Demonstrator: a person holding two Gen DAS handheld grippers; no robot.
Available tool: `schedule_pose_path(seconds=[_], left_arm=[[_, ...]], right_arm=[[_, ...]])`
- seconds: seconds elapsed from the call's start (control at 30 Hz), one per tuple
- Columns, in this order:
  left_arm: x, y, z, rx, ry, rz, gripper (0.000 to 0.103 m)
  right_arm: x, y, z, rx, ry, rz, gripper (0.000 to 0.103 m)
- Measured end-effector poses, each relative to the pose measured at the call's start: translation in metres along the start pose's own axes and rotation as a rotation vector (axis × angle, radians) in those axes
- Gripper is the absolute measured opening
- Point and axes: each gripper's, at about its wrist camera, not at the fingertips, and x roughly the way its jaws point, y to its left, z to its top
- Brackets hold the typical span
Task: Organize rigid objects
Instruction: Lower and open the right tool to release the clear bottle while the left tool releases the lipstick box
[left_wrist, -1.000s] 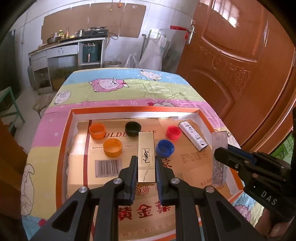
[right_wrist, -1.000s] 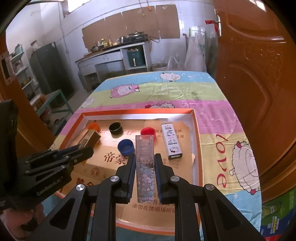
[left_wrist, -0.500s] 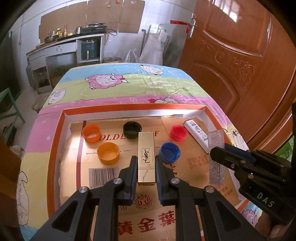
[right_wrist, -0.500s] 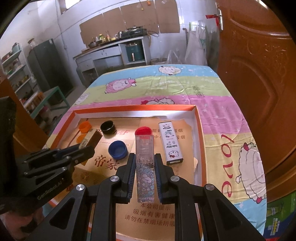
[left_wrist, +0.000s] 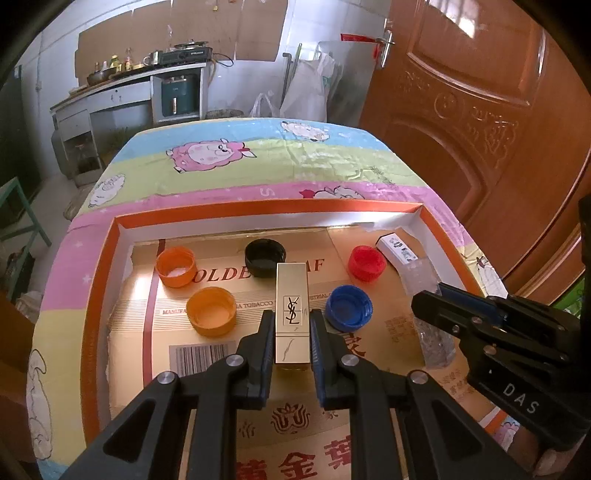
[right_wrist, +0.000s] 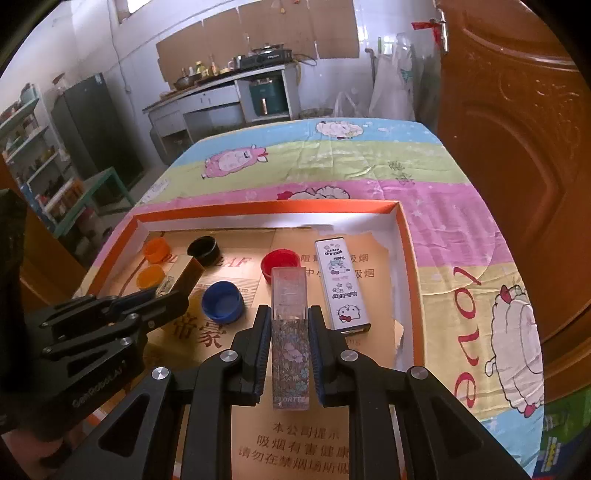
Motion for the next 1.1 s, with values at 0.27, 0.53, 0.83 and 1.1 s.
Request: schedule_pose_path(seconds=[0.27,0.53,0.83,1.1], left_arm=[[0.007,-0.001,-0.001,0.006,0.011,0.003,0.018],[0.009,-0.001,-0.001,0.007,0.017,0.005,0.018],[0.009,-0.001,-0.001,0.006,0.017,0.006,0.018],[0.004,-0.002,0.000,0.007,0.007,0.013,0.018]], right_arm=[[0.011,0.001,0.000,-0.001,0.026,0.003,0.020],[0.017,0.000,0.000,-0.003,0.034,-0.001,0.020],[0.020,-0.001,0.000,0.000,0.037,0.015,0.025],[0.014,0.002,-0.002,-0.017,0.017,0.016,0.029]])
